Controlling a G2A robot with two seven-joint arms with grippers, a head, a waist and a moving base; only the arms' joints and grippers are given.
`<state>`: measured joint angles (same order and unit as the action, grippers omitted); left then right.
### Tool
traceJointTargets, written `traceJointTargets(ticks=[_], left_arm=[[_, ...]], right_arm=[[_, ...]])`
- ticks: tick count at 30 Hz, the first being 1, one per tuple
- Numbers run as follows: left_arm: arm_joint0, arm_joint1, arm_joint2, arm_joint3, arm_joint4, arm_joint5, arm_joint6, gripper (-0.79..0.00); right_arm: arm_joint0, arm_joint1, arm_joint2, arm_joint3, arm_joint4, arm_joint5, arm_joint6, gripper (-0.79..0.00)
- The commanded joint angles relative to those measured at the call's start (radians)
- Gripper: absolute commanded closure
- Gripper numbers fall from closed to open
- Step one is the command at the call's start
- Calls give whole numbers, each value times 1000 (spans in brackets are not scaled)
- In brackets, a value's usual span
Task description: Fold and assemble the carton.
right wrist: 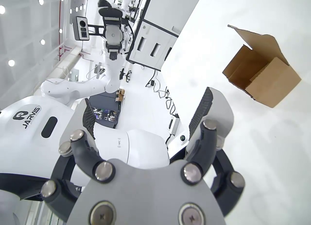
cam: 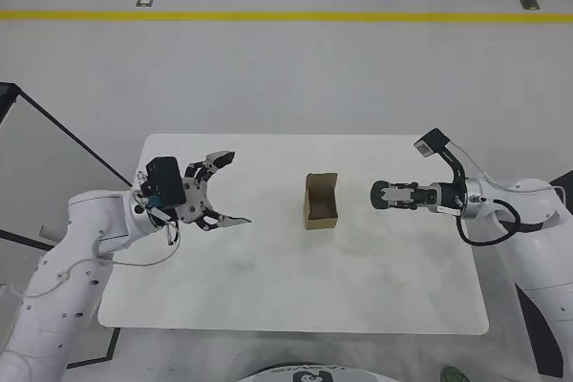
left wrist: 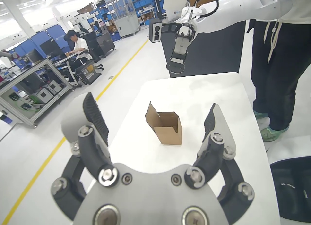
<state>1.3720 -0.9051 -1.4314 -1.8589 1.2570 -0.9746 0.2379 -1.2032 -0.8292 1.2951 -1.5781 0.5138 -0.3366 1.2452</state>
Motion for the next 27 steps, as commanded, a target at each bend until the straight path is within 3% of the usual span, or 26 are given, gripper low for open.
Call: traceJointTargets(ticks=[1,8,13,17,24,27], left_arm=[[0,0,-3,-2,1,0,0,0],[12,-1,6,18,-39,17,-23,0],[-13,-6,106,93,-420,-38,-170,0],[-90,2,204,173,-751,-16,-423,0],[-90,2,204,173,-751,-16,-423,0],[-80,-1,242,191,-823,36,-472,0]], right_arm=[[0,0,0,0,0,0,0,-785],[0,0,0,0,0,0,0,-785],[0,0,0,0,0,0,0,-785],[0,0,0,0,0,0,0,-785],[0,0,0,0,0,0,0,-785],[0,0,0,0,0,0,0,-785]])
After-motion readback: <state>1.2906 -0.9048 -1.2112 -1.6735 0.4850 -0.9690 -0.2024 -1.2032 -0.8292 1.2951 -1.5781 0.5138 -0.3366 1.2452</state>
